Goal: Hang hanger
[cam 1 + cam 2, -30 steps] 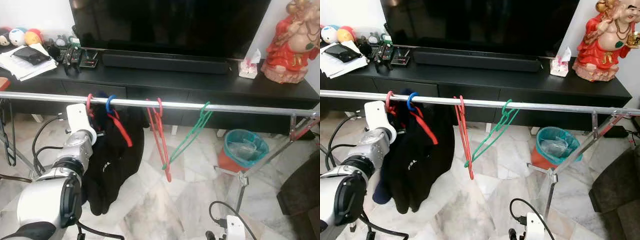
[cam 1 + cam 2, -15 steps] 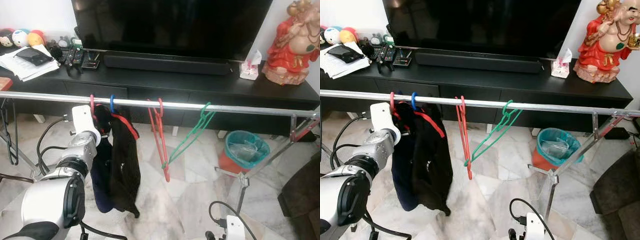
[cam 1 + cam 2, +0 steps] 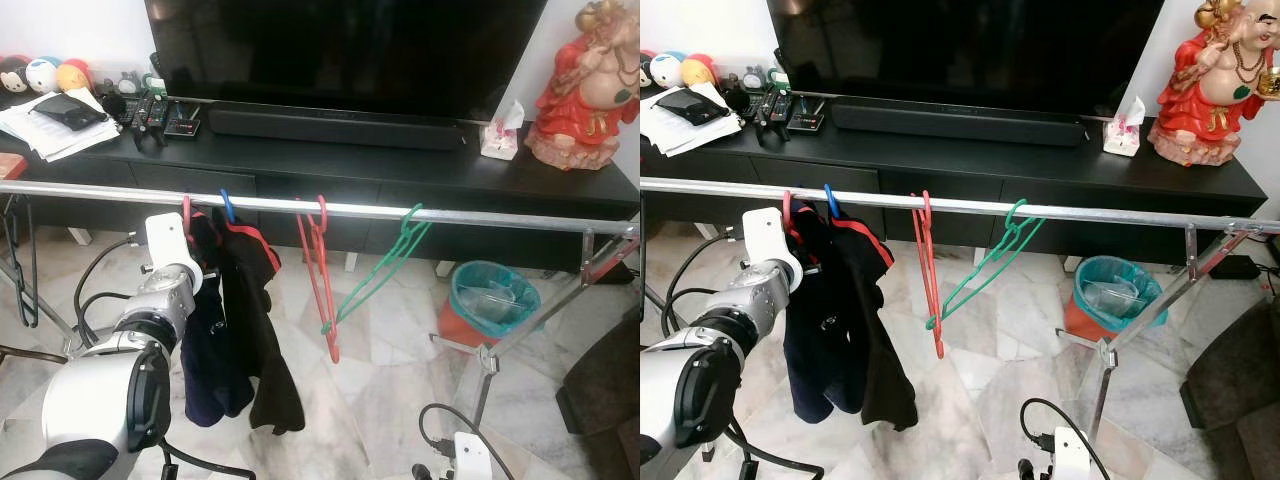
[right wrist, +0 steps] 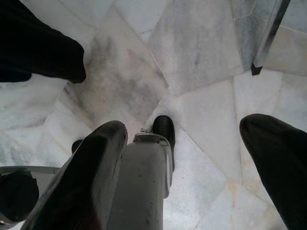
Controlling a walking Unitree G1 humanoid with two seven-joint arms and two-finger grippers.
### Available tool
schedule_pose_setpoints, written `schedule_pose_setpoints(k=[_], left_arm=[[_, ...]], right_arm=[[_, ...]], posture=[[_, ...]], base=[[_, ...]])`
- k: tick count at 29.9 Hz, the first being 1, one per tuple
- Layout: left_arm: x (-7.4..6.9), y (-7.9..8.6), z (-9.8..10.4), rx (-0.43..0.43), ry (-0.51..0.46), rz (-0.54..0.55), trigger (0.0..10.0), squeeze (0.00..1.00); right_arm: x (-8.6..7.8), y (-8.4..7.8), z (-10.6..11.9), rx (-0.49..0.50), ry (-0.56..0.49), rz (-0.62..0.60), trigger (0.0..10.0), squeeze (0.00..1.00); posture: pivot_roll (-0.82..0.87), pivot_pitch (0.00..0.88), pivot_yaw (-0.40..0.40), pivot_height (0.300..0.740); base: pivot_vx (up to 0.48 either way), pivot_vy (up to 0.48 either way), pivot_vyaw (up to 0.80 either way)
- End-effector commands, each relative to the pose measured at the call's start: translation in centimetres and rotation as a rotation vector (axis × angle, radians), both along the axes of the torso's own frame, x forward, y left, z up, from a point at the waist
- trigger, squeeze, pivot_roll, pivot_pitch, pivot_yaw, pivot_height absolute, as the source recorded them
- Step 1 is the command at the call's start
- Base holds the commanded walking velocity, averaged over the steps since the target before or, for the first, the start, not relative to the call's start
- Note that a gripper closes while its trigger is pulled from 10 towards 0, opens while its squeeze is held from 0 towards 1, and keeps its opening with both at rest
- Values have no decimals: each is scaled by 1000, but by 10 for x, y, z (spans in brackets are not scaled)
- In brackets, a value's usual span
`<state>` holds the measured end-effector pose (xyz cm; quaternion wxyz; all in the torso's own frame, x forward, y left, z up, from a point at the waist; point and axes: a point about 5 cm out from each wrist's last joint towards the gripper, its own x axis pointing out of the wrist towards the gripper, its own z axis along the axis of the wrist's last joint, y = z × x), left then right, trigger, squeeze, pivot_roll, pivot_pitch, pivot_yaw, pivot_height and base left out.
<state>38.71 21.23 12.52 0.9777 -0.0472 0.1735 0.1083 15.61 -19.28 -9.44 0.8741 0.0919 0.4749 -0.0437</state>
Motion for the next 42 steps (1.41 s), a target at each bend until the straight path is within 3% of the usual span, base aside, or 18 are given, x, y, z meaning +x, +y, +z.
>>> schedule_pose_setpoints(k=[1,7,20,28,36,37,38,42], left_arm=[[8,-1,19,24,-47,-6,10000,0],[12,2,29,29,-71,6,10000,0],[13,-5,29,44,-57,-9,10000,0],[6,6,17,63,-59,14,10000,0],[4,15,19,99,-83,34,10000,0],[4,16,20,102,-88,34,10000,184],[4,16,21,104,-92,35,10000,961],[6,15,24,115,-109,28,10000,1000]], right_arm=[[-6,-6,-2,-8,11,-12,10000,0],[-15,-11,-3,-16,21,-12,10000,0],[-34,-22,-7,-30,43,-16,10000,0],[-31,-22,-6,-29,39,-11,10000,0],[-26,-19,-5,-24,31,-4,10000,0],[-25,-19,-5,-24,30,-4,10000,0],[-24,-18,-5,-23,29,-3,10000,0],[-22,-17,-5,-19,23,-28,10000,0]], posture=[[-36,63,-68,740],[-43,74,-74,740],[-69,93,-80,740],[-60,89,-87,740],[-40,77,-85,740],[-39,77,-85,740],[-36,76,-84,740],[-32,76,-82,740]], base=[[0,0,0],[0,0,0],[0,0,0],[0,0,0],[0,0,0],[0,0,0],[0,0,0],[0,0,0]])
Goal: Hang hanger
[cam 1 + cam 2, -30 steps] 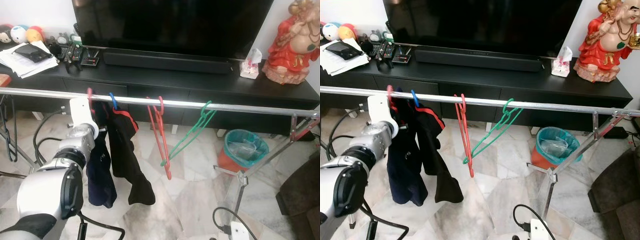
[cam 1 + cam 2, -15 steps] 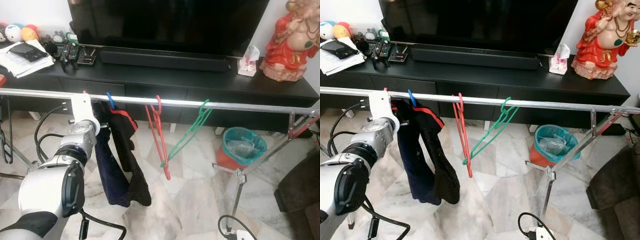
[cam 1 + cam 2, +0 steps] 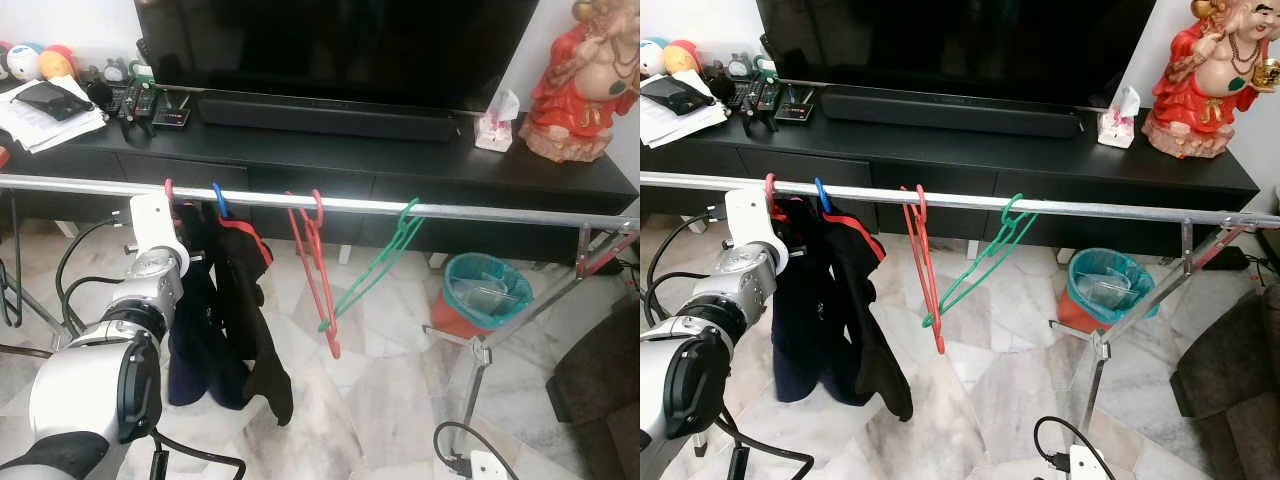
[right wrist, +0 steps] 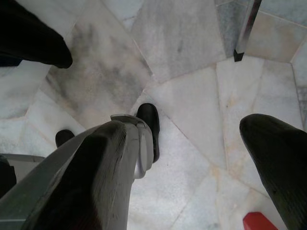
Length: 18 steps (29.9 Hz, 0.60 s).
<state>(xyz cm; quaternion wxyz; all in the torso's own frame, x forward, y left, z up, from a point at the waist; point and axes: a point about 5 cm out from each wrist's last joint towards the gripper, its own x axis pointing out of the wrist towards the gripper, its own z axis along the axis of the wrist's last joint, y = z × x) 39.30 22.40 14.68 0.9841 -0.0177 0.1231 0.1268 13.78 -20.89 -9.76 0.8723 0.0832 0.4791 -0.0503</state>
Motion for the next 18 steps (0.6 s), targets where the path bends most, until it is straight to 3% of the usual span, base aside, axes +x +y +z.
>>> schedule_pose_setpoints(k=[1,12,18], left_arm=[[0,2,4,38,-22,-3,10000,1000],[3,3,16,31,-90,-21,10000,1000],[-4,9,12,43,-131,-17,10000,1000]], right_arm=[[-4,-1,-1,0,11,-32,10000,0],[-1,2,-1,4,9,-59,10000,0],[1,4,-1,6,5,-76,10000,0]], posture=[[-32,75,-81,740],[-16,67,-72,740],[-10,46,-61,740]], base=[[0,0,0],[0,0,0],[0,0,0]])
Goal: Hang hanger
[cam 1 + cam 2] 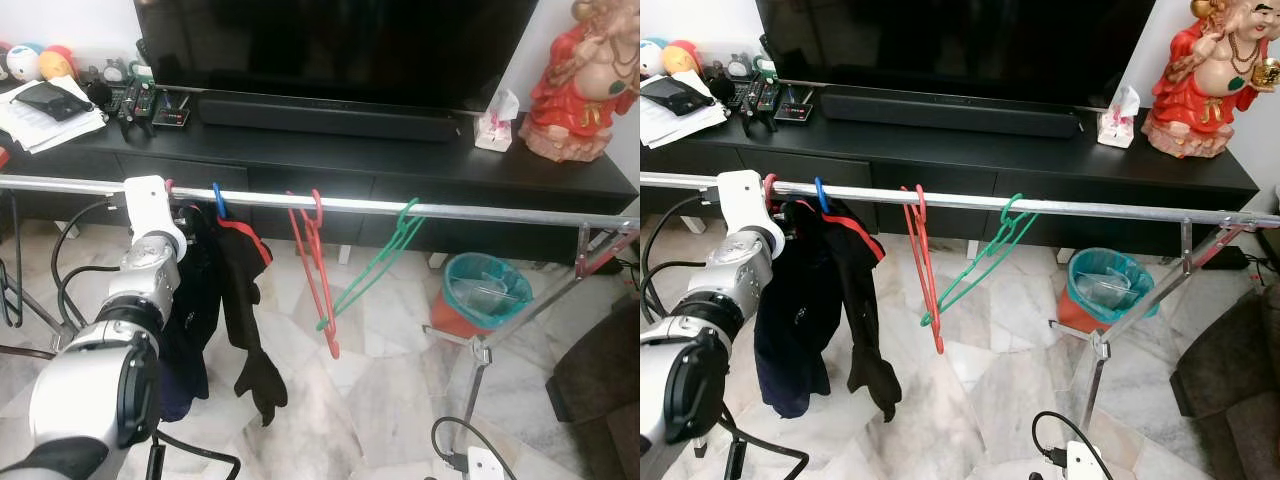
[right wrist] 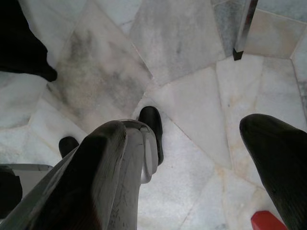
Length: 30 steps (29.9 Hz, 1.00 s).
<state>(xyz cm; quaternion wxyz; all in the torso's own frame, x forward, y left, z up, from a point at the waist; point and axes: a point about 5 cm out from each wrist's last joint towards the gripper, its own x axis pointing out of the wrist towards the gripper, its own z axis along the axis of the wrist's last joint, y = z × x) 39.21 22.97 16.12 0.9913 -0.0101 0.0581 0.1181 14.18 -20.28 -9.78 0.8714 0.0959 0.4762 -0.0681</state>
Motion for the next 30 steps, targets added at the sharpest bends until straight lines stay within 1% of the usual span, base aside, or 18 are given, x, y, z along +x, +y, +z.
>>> schedule_pose_setpoints(k=[1,2,3,6,8,9,12,14,16,17,18,19,20,22,24,27,28,30], left_arm=[[-3,4,-3,13,-3,3,10000,1000],[-8,6,-7,32,-19,5,10000,1000],[-8,6,-7,32,-19,5,10000,1000],[-37,10,-12,118,-115,23,10000,1000],[-46,9,-13,144,-141,23,10000,1000],[-60,8,-18,173,-184,28,10000,1000],[-75,3,-25,189,-234,10,10000,1000],[-86,0,-33,223,-239,-6,10000,1000],[-102,-4,-49,232,-208,-36,10000,1000],[-111,-5,-60,237,-170,-57,10000,0],[-124,-6,-74,243,-117,-79,10000,0],[-124,-6,-74,243,-117,-79,10000,0],[-137,-1,-96,260,-37,-88,10000,0],[-146,5,-111,262,20,-75,10000,0],[-167,23,-144,250,165,-4,10000,0],[-184,37,-164,224,279,57,10000,0],[-197,43,-178,208,368,84,10000,0],[-205,46,-189,208,438,84,10000,0]], right_arm=[[-3,-2,-1,1,7,-32,10000,0],[-2,-1,-1,0,7,-33,10000,0],[-2,-1,-1,0,7,-33,10000,0],[1,0,0,-1,2,-46,10000,0],[1,1,0,-2,0,-50,10000,0],[2,1,0,-2,-1,-53,10000,0],[3,2,0,-4,-3,-57,10000,0],[4,2,1,-5,-4,-62,10000,0],[4,3,1,-6,-5,-69,10000,0],[4,3,1,-5,-5,-72,10000,0],[5,4,1,-5,-6,-76,10000,0],[5,4,1,-5,-6,-76,10000,0],[5,5,0,-3,-7,-86,10000,0],[5,5,0,-2,-7,-90,10000,0],[5,6,0,-3,-7,-97,10000,0],[4,6,0,-3,-5,-100,10000,0],[5,7,0,-4,-5,-102,10000,0],[5,7,0,-5,-4,-103,10000,0]], posture=[[-10,46,-61,740],[-6,37,-56,740],[-6,37,-56,740],[9,14,-46,740],[10,10,-44,740],[16,0,-39,740],[20,0,-36,740],[22,0,-30,740],[24,0,-27,740],[25,0,-20,740],[27,0,-16,740],[27,0,-16,740],[25,0,-13,740],[24,0,-10,740],[26,0,-8,740],[27,0,-6,740],[29,0,-7,740],[30,0,-8,740]], base=[[0,0,0],[0,0,0],[0,0,0],[0,0,0],[0,0,0],[0,0,0],[0,0,0],[0,0,0],[0,0,0],[0,0,0],[0,0,0],[0,0,0],[0,0,0],[0,0,0],[0,0,0],[0,0,0],[0,0,0],[0,0,0]])
